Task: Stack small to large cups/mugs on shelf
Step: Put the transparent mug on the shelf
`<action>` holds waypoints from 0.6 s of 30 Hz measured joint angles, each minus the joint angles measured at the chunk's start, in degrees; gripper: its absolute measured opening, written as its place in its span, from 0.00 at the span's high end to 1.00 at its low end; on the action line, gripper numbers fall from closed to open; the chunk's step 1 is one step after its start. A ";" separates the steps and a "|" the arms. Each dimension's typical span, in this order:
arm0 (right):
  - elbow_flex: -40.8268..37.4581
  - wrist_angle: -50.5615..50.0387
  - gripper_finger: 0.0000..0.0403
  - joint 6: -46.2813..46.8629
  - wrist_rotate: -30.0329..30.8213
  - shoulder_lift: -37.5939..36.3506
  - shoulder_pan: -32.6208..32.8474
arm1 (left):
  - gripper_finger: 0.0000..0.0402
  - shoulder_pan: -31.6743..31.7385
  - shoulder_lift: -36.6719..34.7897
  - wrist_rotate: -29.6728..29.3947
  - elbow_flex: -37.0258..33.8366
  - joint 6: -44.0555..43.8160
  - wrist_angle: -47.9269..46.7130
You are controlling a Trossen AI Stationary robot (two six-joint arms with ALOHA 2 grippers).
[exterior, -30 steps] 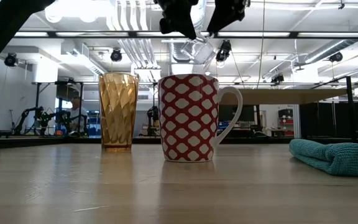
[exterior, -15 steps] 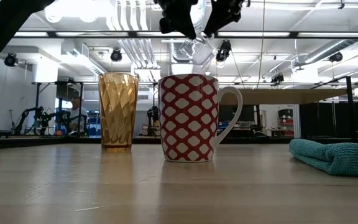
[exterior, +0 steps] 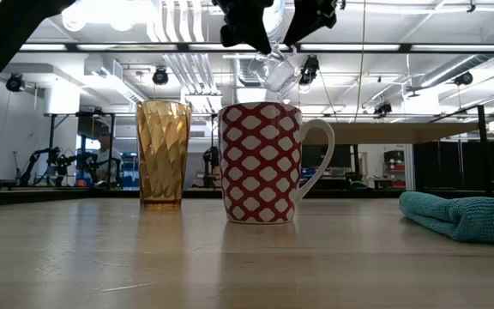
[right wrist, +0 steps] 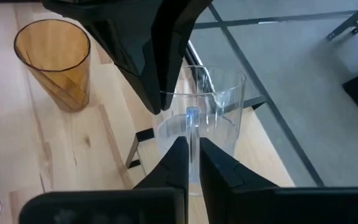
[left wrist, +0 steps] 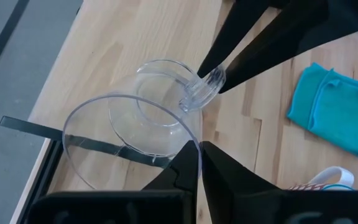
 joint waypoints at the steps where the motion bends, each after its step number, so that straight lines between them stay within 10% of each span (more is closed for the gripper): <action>1: 0.00 -0.02 0.97 0.56 0.33 -0.02 0.00 | 1.00 0.00 0.00 -0.01 0.00 -0.01 0.01; 18: -0.07 -5.70 0.97 8.56 6.26 -0.66 -0.07 | 0.83 0.83 -0.52 -0.39 0.04 0.22 3.50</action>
